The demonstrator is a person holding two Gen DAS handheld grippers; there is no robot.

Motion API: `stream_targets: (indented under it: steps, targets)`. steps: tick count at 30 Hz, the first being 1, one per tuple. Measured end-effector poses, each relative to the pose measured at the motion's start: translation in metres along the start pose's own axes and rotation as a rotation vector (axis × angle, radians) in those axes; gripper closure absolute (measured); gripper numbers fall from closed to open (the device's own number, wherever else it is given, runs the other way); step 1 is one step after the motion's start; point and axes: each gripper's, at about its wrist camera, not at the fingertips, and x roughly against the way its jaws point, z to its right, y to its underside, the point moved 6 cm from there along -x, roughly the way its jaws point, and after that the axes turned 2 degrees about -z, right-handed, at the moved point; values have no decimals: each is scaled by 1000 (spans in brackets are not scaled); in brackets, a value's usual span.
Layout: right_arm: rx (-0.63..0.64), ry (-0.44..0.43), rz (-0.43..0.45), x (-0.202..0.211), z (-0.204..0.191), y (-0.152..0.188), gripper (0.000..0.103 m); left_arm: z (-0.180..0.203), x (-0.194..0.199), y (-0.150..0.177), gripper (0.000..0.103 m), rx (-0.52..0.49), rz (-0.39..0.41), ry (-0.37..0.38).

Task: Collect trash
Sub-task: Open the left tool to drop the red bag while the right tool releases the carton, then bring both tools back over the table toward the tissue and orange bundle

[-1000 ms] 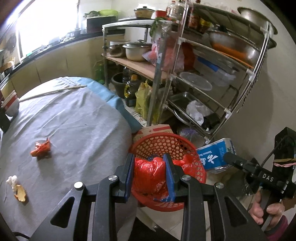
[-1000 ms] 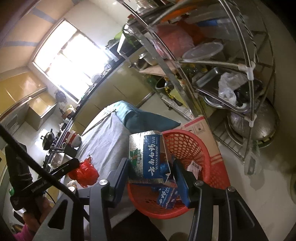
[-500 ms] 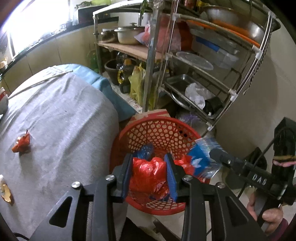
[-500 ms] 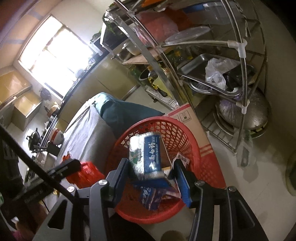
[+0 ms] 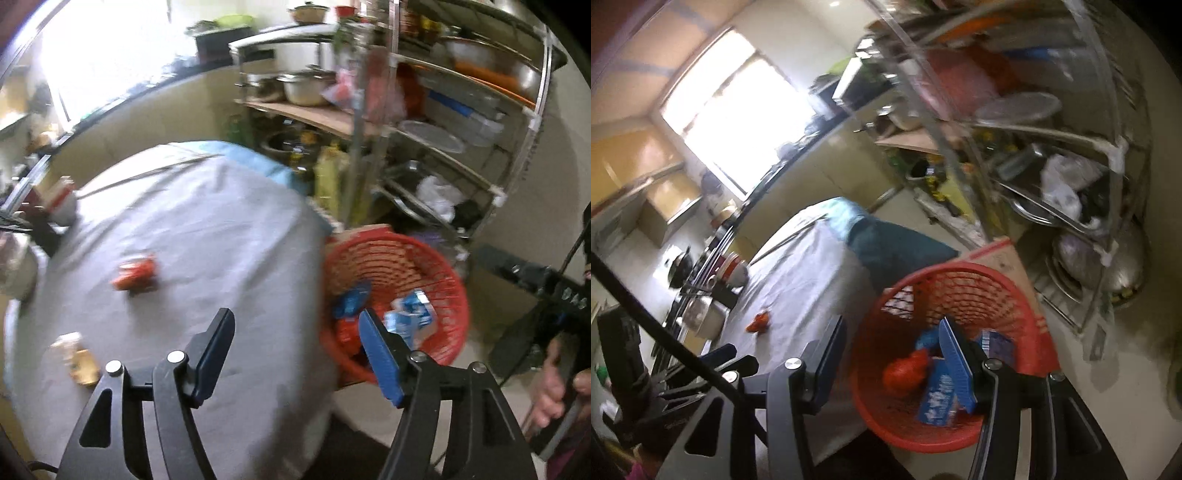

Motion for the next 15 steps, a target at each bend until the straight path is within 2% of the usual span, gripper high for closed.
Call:
stream_targets:
  steps: [7,15]
  targets:
    - [122,-82,-38,-15,-79,2,47,-66,42,25,31,41,38,-211]
    - [240,-169,-95,-37,-164,19,45,-122,75,56,29,129,63,-295]
